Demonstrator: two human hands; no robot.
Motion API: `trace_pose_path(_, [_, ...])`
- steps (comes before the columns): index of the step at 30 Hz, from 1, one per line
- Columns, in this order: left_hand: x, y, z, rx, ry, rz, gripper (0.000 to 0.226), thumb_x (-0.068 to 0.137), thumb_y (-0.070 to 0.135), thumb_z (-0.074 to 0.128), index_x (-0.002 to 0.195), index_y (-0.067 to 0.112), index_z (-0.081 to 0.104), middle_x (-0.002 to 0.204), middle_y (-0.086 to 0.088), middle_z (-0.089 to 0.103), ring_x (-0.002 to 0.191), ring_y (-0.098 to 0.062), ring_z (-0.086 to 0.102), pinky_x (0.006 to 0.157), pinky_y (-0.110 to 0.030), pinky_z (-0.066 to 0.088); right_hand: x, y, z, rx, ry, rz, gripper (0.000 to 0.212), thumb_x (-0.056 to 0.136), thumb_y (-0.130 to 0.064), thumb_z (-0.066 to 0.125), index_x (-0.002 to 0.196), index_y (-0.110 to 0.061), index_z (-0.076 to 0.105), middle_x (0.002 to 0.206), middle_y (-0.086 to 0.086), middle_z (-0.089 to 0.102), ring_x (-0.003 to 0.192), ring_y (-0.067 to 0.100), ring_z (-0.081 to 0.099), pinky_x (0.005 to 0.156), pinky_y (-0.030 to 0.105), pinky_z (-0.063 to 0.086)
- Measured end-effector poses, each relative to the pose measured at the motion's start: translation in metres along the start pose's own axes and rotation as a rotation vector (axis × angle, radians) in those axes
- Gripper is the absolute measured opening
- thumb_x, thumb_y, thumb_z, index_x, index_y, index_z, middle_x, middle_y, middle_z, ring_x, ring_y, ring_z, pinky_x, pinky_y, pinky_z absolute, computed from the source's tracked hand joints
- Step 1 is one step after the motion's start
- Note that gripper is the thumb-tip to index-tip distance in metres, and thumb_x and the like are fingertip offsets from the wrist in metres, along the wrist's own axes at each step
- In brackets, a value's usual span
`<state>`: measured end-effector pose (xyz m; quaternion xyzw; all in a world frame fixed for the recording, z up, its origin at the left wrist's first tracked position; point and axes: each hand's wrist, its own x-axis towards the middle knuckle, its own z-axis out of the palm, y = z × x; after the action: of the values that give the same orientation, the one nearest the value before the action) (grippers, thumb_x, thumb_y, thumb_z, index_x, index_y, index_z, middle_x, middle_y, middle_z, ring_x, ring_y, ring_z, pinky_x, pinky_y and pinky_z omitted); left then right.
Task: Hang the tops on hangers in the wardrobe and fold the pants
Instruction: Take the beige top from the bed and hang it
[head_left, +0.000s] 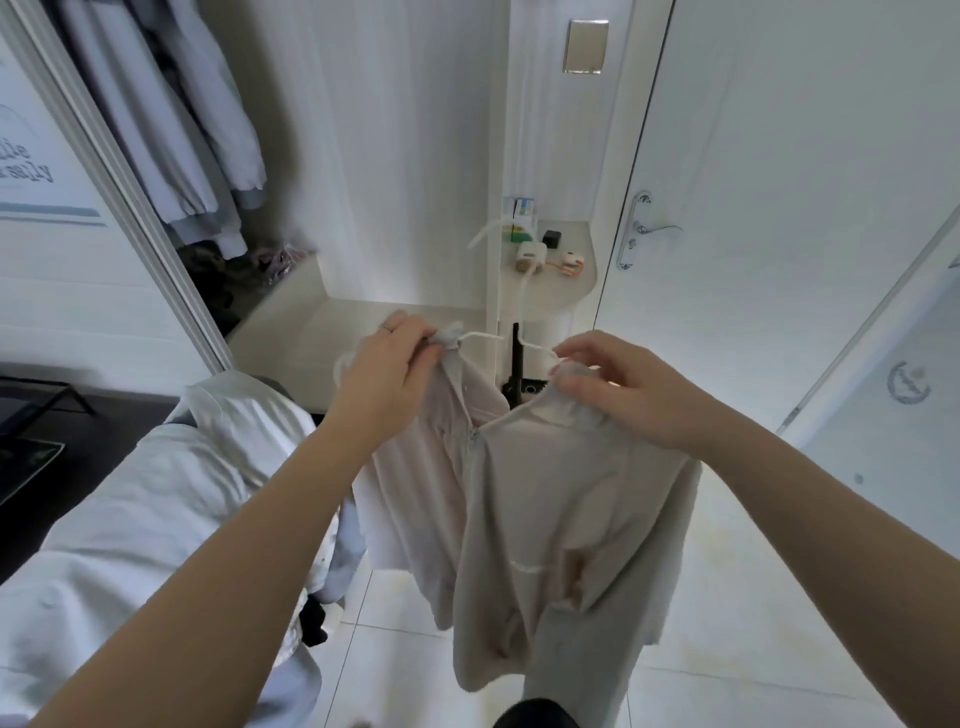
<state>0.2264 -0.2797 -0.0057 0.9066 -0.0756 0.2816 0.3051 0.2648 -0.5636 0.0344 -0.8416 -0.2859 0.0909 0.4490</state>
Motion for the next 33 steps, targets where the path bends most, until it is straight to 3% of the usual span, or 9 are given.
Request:
trace_pose_path(2, [0.014,-0.008,-0.013,-0.023,0.071,-0.029,0.006,0.101,0.01,0.057,0.096,0.014,0.058,0.088,0.002,0.052,0.072,-0.008,0.043,0.067,-0.024,0.03,-0.003,0.01,-0.016,-0.126,0.018,0.025,0.008,0.097,-0.035,0.06,0.094,-0.029,0.064,0.089,-0.017,0.066,0.078,0.009,0.06,0.07,0.024,0.046])
trace_pose_path(5, [0.041,-0.019,-0.033,-0.006,0.122,-0.09,0.01,0.102,0.016,0.055,0.093,0.016,0.054,0.079,0.011,0.047,0.069,-0.005,0.044,0.063,-0.02,0.029,0.003,0.009,-0.031,-0.163,0.054,-0.008,0.04,0.102,-0.03,0.052,0.065,-0.022,0.041,0.058,-0.013,0.039,0.056,0.005,0.036,0.055,0.022,0.029])
trace_pose_path(11, [0.109,-0.03,-0.056,-0.042,0.189,-0.087,0.011,0.1,0.021,0.058,0.091,0.021,0.052,0.073,0.0,0.059,0.07,-0.014,0.054,0.061,-0.033,0.039,0.055,-0.044,-0.035,0.11,0.034,-0.082,0.02,0.103,-0.018,0.054,0.087,-0.011,0.064,0.08,0.008,0.064,0.074,0.012,0.054,0.066,0.026,0.042])
trace_pose_path(15, [0.16,-0.043,-0.065,-0.145,0.231,-0.069,0.006,0.099,0.022,0.062,0.101,0.017,0.062,0.093,0.0,0.07,0.088,-0.02,0.066,0.082,-0.039,0.05,0.106,-0.069,-0.028,0.356,0.177,-0.037,0.026,0.101,-0.018,0.056,0.084,0.002,0.058,0.079,0.003,0.058,0.074,0.013,0.054,0.066,0.026,0.041])
trace_pose_path(21, [0.224,-0.074,-0.09,-0.179,0.276,-0.086,0.042,0.097,0.034,0.063,0.136,0.021,0.055,0.135,0.005,0.06,0.126,-0.013,0.053,0.107,-0.032,0.042,0.195,-0.111,-0.016,0.474,0.362,-0.016,0.034,0.096,-0.021,0.059,0.067,-0.032,0.074,0.072,-0.018,0.069,0.069,-0.001,0.064,0.07,0.018,0.051])
trace_pose_path(23, [0.243,-0.085,-0.103,-0.187,0.268,-0.07,0.045,0.097,0.033,0.063,0.139,0.022,0.05,0.14,0.006,0.055,0.128,-0.014,0.05,0.108,-0.033,0.04,0.228,-0.131,-0.014,0.396,0.408,-0.013,0.022,0.088,-0.03,0.057,0.075,-0.032,0.074,0.079,-0.021,0.071,0.081,0.002,0.066,0.081,0.029,0.047])
trace_pose_path(26, [0.271,-0.099,-0.129,-0.158,0.273,0.028,0.045,0.096,0.033,0.065,0.138,0.022,0.051,0.137,0.013,0.052,0.127,-0.008,0.047,0.105,-0.024,0.035,0.281,-0.165,-0.009,0.35,0.422,-0.068,0.028,0.077,-0.032,0.05,0.087,-0.013,0.067,0.079,-0.01,0.068,0.076,0.007,0.06,0.073,0.031,0.042])
trace_pose_path(31, [0.313,-0.121,-0.179,-0.146,0.233,0.121,0.038,0.095,0.032,0.068,0.129,0.018,0.058,0.126,0.005,0.062,0.117,-0.011,0.055,0.103,-0.027,0.042,0.376,-0.216,-0.001,0.42,0.503,-0.163,0.023,0.096,-0.013,0.049,0.096,-0.008,0.071,0.104,0.005,0.069,0.096,0.013,0.062,0.083,0.025,0.045])
trace_pose_path(33, [0.328,-0.13,-0.195,-0.158,0.228,0.139,0.036,0.094,0.035,0.068,0.126,0.022,0.058,0.122,0.009,0.063,0.113,-0.008,0.056,0.1,-0.025,0.043,0.41,-0.237,0.002,0.399,0.544,-0.223,0.024,0.097,-0.013,0.049,0.083,-0.016,0.069,0.095,0.001,0.065,0.087,0.01,0.061,0.078,0.025,0.045])
